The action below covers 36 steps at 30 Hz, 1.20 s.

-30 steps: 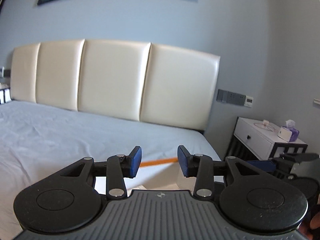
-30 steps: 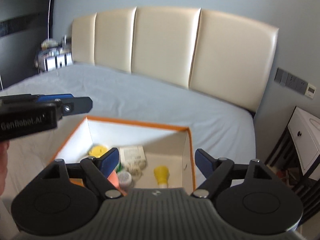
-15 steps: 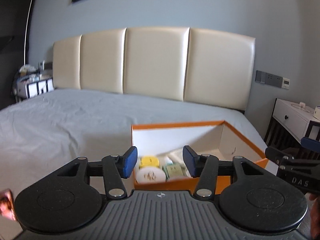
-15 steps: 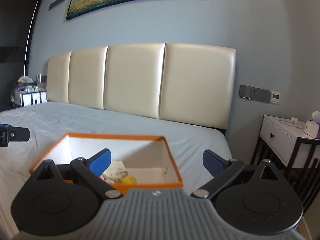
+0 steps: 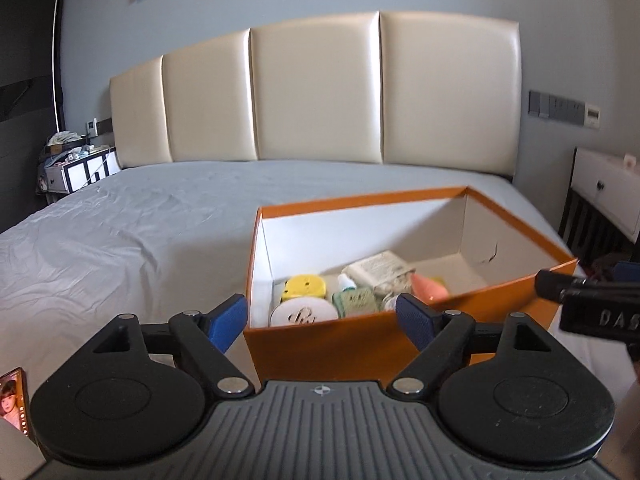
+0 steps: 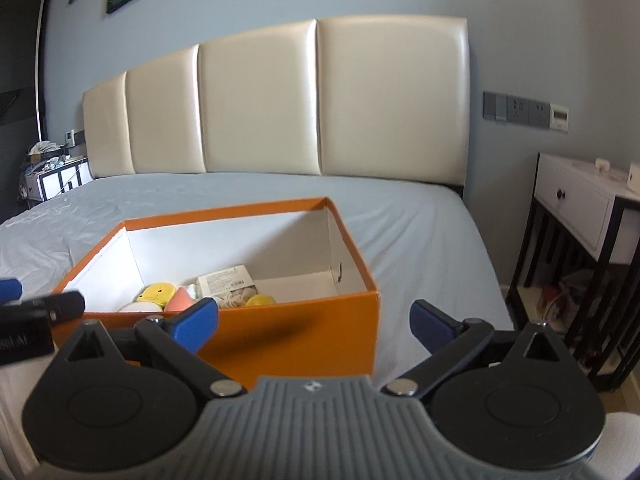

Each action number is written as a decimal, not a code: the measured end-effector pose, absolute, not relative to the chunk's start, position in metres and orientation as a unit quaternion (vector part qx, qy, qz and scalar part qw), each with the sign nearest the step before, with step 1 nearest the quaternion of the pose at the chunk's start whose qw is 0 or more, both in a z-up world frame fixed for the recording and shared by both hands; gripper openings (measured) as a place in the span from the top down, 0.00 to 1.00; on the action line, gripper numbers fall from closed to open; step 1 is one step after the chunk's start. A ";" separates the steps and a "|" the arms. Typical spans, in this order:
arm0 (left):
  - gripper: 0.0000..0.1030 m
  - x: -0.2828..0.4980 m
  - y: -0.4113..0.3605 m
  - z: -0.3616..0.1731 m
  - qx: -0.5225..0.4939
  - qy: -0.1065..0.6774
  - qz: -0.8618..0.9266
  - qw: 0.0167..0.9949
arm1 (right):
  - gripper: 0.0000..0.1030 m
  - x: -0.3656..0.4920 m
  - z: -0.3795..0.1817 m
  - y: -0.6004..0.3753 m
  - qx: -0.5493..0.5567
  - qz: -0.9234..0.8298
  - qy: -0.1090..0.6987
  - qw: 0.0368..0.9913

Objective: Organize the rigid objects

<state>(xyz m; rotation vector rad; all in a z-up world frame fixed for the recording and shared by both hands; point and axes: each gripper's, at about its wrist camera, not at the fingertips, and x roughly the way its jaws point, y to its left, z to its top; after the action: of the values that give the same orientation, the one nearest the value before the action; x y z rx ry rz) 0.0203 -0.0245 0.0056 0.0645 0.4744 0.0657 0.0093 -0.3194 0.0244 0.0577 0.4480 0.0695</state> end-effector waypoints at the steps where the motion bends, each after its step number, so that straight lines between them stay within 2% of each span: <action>1: 0.05 0.022 -0.025 0.003 0.034 0.243 0.033 0.969 | 0.03 0.012 0.023 -0.322 0.036 0.031 0.229 0.972; 7: 0.05 0.029 -0.019 -0.004 0.016 0.279 0.043 0.959 | 0.03 0.024 0.014 -0.329 0.068 0.015 0.267 0.961; 36: 0.05 0.026 -0.013 -0.002 -0.007 0.285 0.040 0.958 | 0.03 0.020 0.014 -0.318 0.037 0.017 0.266 0.963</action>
<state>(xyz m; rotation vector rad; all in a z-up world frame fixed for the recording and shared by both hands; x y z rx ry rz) 0.0261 -0.0130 -0.0022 -0.0135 0.5786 0.0812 0.0198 -0.3183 0.0141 0.0742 0.5394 0.0347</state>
